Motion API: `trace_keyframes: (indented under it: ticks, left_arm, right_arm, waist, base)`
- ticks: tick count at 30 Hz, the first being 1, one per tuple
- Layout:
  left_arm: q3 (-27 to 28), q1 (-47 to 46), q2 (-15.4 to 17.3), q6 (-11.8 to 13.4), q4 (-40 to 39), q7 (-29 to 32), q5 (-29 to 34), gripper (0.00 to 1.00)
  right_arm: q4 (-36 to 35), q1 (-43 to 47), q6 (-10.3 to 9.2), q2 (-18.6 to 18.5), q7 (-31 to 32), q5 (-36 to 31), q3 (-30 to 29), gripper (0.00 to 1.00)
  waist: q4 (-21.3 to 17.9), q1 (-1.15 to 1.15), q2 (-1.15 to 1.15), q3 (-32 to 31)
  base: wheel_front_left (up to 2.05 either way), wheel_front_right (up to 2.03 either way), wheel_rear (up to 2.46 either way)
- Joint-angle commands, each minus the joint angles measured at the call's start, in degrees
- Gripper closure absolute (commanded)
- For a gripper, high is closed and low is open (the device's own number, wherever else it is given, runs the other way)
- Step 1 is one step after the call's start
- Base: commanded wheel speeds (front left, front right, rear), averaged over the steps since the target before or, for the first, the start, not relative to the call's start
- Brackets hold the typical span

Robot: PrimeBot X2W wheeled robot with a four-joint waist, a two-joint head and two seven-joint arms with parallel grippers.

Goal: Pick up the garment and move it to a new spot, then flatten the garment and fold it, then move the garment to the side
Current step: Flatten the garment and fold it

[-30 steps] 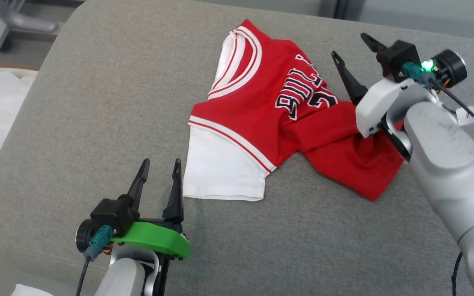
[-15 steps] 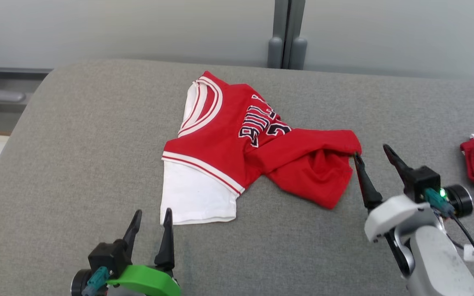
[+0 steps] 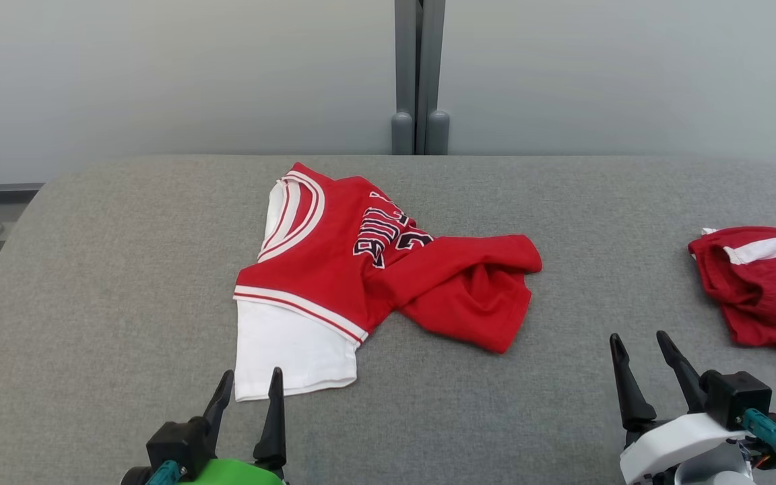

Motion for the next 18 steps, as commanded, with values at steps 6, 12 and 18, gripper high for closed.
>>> trace_keyframes:
  ticks: [6, 12, 18]
  left_arm:
    - [0.53, 0.46, 0.19, -0.42, -0.03, 0.01, 0.53, 0.00]
    - [0.44, -0.03, 0.19, -0.52, 0.25, 0.01, 0.58, 0.00]
    - [0.43, -0.53, 0.19, -0.60, 0.35, 0.01, 0.85, 0.00]
  right_arm:
    - [0.09, 0.96, -0.09, -0.18, -0.25, 0.93, 0.57, 0.00]
    - [0.65, 0.67, -0.09, -0.18, -0.25, 1.30, 0.88, 0.00]
    - [1.07, 0.37, -0.09, -0.17, -0.25, 1.28, 1.12, 0.00]
  waist:
    - [-1.04, 0.00, 0.00, -0.16]
    - [-1.02, 0.00, 0.00, -0.05]
    - [-0.79, 0.00, 0.00, 0.10]
  base:
    - [0.00, 0.00, 0.00]
    - [0.00, 0.00, 0.00]
    - [0.00, 0.00, 0.00]
